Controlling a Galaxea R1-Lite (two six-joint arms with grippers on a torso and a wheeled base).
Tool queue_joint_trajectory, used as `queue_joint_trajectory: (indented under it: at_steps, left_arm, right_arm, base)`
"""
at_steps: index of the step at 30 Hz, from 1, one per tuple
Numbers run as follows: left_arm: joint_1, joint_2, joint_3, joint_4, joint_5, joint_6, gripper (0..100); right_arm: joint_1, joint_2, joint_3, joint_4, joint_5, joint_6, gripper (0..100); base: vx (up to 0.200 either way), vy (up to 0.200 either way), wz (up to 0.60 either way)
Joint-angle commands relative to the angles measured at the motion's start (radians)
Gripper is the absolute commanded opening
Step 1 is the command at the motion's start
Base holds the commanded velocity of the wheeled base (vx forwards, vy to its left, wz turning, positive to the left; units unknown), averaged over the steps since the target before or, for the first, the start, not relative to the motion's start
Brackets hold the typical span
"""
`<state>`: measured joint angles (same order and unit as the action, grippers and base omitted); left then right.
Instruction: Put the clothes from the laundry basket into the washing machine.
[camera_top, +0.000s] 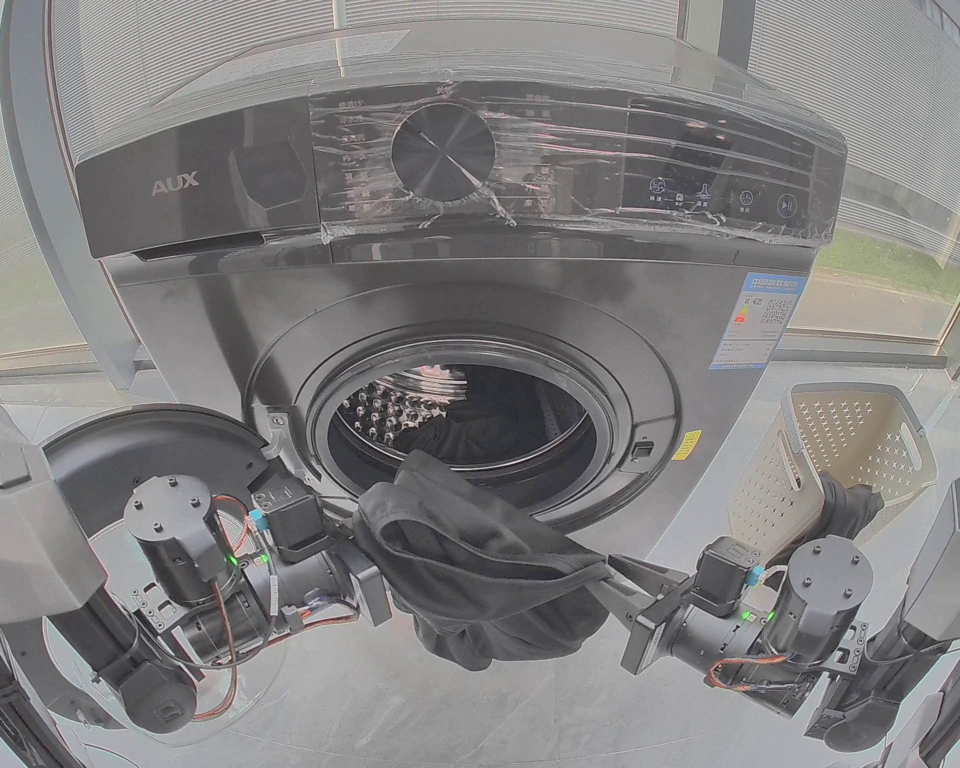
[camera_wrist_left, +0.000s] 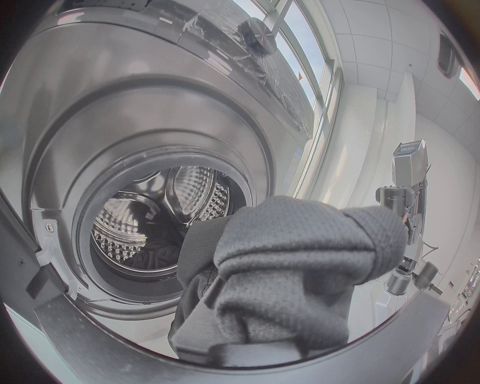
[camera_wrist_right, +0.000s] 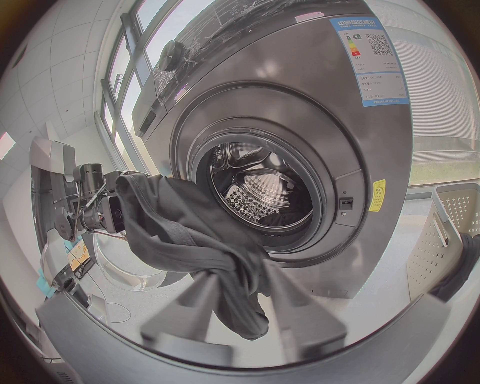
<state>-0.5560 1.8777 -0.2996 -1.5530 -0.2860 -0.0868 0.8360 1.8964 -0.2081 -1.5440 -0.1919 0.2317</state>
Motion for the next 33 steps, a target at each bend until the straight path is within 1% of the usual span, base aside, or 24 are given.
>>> queue_joint_trajectory:
  at_steps: [1,3,5,6,7,9,11,12,14,15,18,21,24,27,30,31,32,33]
  left_arm:
    - [0.010,-0.066,0.019,-0.004,-0.001,-0.010,0]
    - [0.011,-0.071,0.011,-0.004,0.005,-0.010,0]
    - [0.011,-0.075,0.005,-0.004,0.030,-0.013,0]
    - [0.011,-0.075,0.005,-0.004,0.033,-0.013,0]
    - [0.011,-0.078,0.005,-0.004,0.070,-0.014,0]
    - [0.014,-0.080,0.004,-0.004,0.096,-0.016,0]
    - [0.013,-0.088,0.010,-0.004,0.119,-0.011,0]
    - [0.011,-0.101,0.025,-0.002,0.163,-0.014,0]
    - [0.011,-0.114,0.008,-0.001,0.205,-0.018,0]
    - [0.011,-0.112,0.004,-0.002,0.215,-0.018,0]
    - [0.019,-0.111,-0.024,-0.001,0.252,-0.013,0]
    - [0.024,-0.109,-0.026,0.001,0.268,-0.002,0]
    - [0.022,-0.103,-0.030,0.002,0.312,0.021,0]
    - [0.019,-0.083,-0.026,0.001,0.323,0.022,0]
    - [0.019,-0.064,-0.027,0.001,0.320,0.021,0]
    - [0.019,-0.061,-0.032,0.002,0.321,0.015,0]
    - [0.019,-0.055,-0.035,0.001,0.318,0.018,0]
    - [0.019,-0.054,-0.038,0.001,0.317,0.016,0]
  right_arm:
    - [0.008,0.004,0.006,0.001,0.000,0.000,100]
    - [0.018,-0.008,0.064,0.007,0.002,-0.002,100]
    - [0.032,-0.036,0.145,0.009,0.011,-0.006,100]
    - [0.032,-0.037,0.153,0.009,0.011,-0.006,100]
    - [0.051,-0.056,0.208,0.001,0.016,-0.003,100]
    - [0.063,-0.059,0.208,0.001,0.012,-0.002,100]
    - [0.063,-0.059,0.208,-0.001,0.009,0.000,100]
    - [0.055,-0.056,0.199,-0.002,0.008,0.000,100]
    - [0.048,-0.048,0.173,-0.001,0.003,0.000,100]
    - [0.043,-0.043,0.164,-0.001,0.000,0.001,100]
    - [-0.034,-0.019,0.131,-0.002,0.000,0.006,100]
    - [-0.060,-0.020,0.124,-0.002,0.000,0.005,100]
    - [-0.063,-0.025,0.113,-0.002,0.000,0.005,100]
    - [-0.072,-0.020,0.107,-0.002,0.000,0.005,100]
    - [-0.071,-0.019,0.096,-0.001,-0.004,0.005,100]
    - [-0.071,-0.019,0.095,-0.001,-0.009,0.005,100]
    - [-0.067,-0.019,0.095,-0.001,-0.015,0.005,100]
    - [-0.066,-0.019,0.095,-0.001,-0.015,0.005,100]
  base:
    - [0.000,0.000,0.00]
    - [0.000,0.000,0.00]
    - [0.000,0.000,0.00]
    - [0.000,0.000,0.00]
    - [0.000,0.000,0.00]
    - [0.000,0.000,0.00]
    - [0.000,0.000,0.00]
    - [0.000,0.000,0.00]
    - [0.000,0.000,0.00]
    - [0.000,0.000,0.00]
    - [0.000,0.000,0.00]
    - [0.000,0.000,0.00]
    - [0.000,0.000,0.00]
    - [0.000,0.000,0.00]
    - [0.000,0.000,0.00]
    - [0.000,0.000,0.00]
    - [0.000,0.000,0.00]
    - [0.200,0.000,0.00]
